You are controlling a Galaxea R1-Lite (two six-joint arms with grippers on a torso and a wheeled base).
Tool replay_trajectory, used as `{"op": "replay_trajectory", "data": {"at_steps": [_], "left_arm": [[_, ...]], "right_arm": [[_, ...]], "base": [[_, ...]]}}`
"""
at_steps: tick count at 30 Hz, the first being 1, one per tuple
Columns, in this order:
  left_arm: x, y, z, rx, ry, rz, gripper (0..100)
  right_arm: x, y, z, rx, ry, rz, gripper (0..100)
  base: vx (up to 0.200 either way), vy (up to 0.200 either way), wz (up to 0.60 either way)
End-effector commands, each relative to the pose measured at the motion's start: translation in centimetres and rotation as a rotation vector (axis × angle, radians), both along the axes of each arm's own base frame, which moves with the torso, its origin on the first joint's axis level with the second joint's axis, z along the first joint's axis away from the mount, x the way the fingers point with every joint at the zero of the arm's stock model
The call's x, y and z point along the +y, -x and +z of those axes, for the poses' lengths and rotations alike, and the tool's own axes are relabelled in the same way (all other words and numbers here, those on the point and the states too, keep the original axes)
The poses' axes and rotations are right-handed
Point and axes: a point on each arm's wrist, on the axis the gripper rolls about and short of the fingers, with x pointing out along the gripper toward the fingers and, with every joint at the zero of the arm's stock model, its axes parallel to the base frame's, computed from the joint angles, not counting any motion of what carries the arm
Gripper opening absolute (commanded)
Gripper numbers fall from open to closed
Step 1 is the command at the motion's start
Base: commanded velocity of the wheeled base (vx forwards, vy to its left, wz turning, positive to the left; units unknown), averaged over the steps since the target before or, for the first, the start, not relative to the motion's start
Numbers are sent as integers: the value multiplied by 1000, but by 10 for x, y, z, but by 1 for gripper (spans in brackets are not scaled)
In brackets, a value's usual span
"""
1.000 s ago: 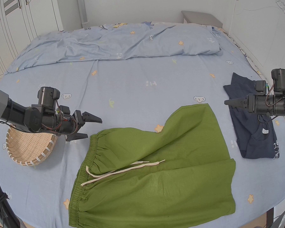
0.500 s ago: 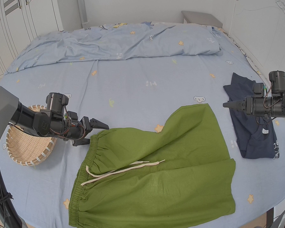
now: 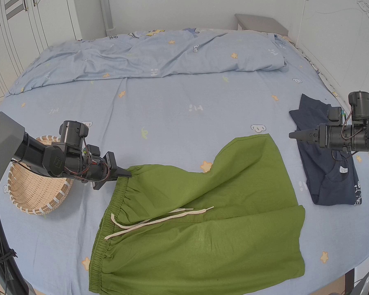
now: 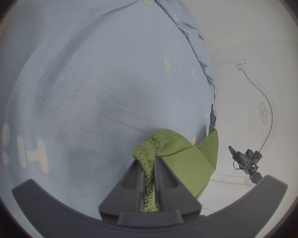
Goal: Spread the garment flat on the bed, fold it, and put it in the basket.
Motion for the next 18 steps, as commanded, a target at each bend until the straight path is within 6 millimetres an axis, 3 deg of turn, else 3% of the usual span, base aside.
{"op": "replay_trajectory", "data": {"at_steps": [1,5,10,18], "left_arm": [[2,2,10,-29,1,4,0],[5,1,25,-98,5,12,0],[23,1,42,-184,11,62,0],[21,6,45,-184,11,53,0]], "right_arm": [[0,0,1,-4,0,0,100],[-1,0,1,-5,0,-2,100],[-1,-1,1,-3,-1,-3,100],[-3,-4,-2,5,-2,-10,100]], "base": [[0,0,0],[0,0,0],[0,0,0],[0,0,0]]}}
